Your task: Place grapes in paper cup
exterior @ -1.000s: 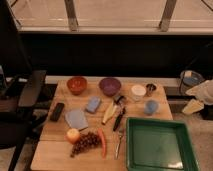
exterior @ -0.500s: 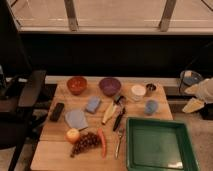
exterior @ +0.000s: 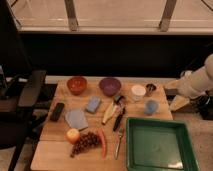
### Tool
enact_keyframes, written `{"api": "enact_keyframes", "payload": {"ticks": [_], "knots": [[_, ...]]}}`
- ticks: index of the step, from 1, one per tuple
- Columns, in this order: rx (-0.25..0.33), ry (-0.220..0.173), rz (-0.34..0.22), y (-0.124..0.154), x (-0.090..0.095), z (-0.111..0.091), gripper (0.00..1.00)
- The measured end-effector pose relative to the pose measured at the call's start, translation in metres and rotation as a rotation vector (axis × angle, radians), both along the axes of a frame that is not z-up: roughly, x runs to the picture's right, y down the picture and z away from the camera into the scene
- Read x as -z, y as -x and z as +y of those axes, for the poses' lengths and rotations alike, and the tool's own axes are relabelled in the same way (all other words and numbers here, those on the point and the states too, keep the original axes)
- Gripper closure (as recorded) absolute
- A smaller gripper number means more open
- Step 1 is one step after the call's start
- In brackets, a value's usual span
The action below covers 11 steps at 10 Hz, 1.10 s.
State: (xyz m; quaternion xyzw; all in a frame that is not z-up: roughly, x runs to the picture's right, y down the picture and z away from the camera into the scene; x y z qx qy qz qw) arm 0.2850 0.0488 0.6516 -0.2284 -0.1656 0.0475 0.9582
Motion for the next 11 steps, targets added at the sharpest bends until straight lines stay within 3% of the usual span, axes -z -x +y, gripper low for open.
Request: {"api": "enact_keyframes", "payload": {"ticks": [3, 5, 11], "knots": [[0.13, -0.001, -0.161, 0.074, 0.025, 0.017, 0.34], [0.211, 0.021, -0.272, 0.112, 0.047, 0.041, 0.34], [0.227, 0.028, -0.295, 0.118, 0.049, 0.044, 0.34]]}}
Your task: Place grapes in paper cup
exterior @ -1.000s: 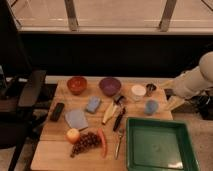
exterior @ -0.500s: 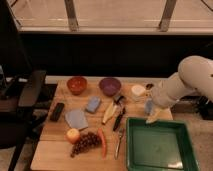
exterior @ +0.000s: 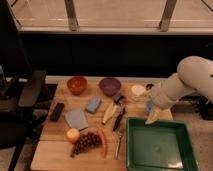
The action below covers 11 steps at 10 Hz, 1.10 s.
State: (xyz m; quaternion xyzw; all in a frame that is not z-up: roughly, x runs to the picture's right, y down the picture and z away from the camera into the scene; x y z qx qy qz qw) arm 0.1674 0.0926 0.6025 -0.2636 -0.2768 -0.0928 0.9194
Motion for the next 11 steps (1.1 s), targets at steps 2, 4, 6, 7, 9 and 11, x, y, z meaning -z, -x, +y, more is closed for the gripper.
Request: {"api": "enact_keyframes", "payload": {"ticks": [2, 4, 6, 7, 9, 11], "knots": [[0.029, 0.024, -0.025, 0.014, -0.01, 0.008, 0.34], [0.056, 0.052, -0.065, 0.052, -0.024, 0.022, 0.34], [0.075, 0.072, -0.114, 0.095, -0.035, 0.034, 0.34], [0.079, 0.085, -0.155, 0.121, -0.041, 0.042, 0.34], [0.082, 0.1, -0.229, 0.159, -0.048, 0.057, 0.34], [0.108, 0.117, -0.284, 0.191, -0.052, 0.073, 0.34]]}}
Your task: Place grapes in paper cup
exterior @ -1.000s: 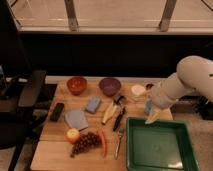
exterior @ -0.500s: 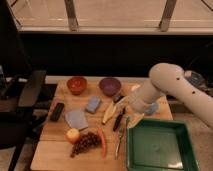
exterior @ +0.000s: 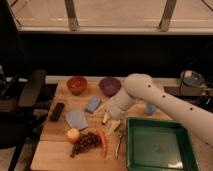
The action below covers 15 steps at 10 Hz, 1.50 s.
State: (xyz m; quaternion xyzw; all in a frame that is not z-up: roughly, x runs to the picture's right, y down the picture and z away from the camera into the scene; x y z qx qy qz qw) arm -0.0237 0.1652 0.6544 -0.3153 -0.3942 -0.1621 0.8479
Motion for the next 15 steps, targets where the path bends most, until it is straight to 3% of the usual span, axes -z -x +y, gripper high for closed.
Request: {"api": "enact_keyframes", "payload": {"ticks": [2, 4, 10, 15], "knots": [[0.053, 0.056, -0.084, 0.039, -0.009, 0.034, 0.34], [0.07, 0.092, -0.105, 0.051, -0.019, 0.051, 0.34], [0.003, 0.187, -0.008, 0.036, -0.075, 0.085, 0.34], [-0.044, 0.248, -0.009, 0.055, -0.093, 0.1, 0.37]]}}
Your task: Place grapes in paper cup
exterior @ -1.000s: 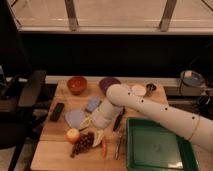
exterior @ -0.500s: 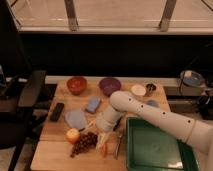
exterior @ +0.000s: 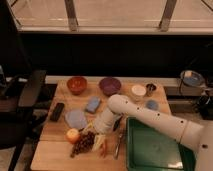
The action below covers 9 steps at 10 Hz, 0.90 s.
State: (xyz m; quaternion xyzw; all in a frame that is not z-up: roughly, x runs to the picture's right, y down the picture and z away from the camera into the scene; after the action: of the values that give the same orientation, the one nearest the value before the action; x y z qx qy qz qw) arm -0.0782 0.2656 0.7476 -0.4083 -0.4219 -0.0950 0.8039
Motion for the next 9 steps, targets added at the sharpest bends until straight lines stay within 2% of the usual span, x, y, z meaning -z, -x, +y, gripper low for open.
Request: {"api": "enact_keyframes", "payload": {"ticks": [2, 4, 6, 7, 9], "knots": [[-0.026, 0.014, -0.004, 0.001, -0.007, 0.007, 0.55], [-0.06, 0.004, -0.004, -0.003, -0.01, 0.009, 0.75], [-0.062, -0.017, 0.003, -0.007, -0.007, 0.006, 0.95], [-0.068, -0.035, 0.011, -0.015, -0.001, -0.001, 1.0], [-0.103, -0.08, 0.018, -0.027, 0.012, -0.027, 1.0]]}}
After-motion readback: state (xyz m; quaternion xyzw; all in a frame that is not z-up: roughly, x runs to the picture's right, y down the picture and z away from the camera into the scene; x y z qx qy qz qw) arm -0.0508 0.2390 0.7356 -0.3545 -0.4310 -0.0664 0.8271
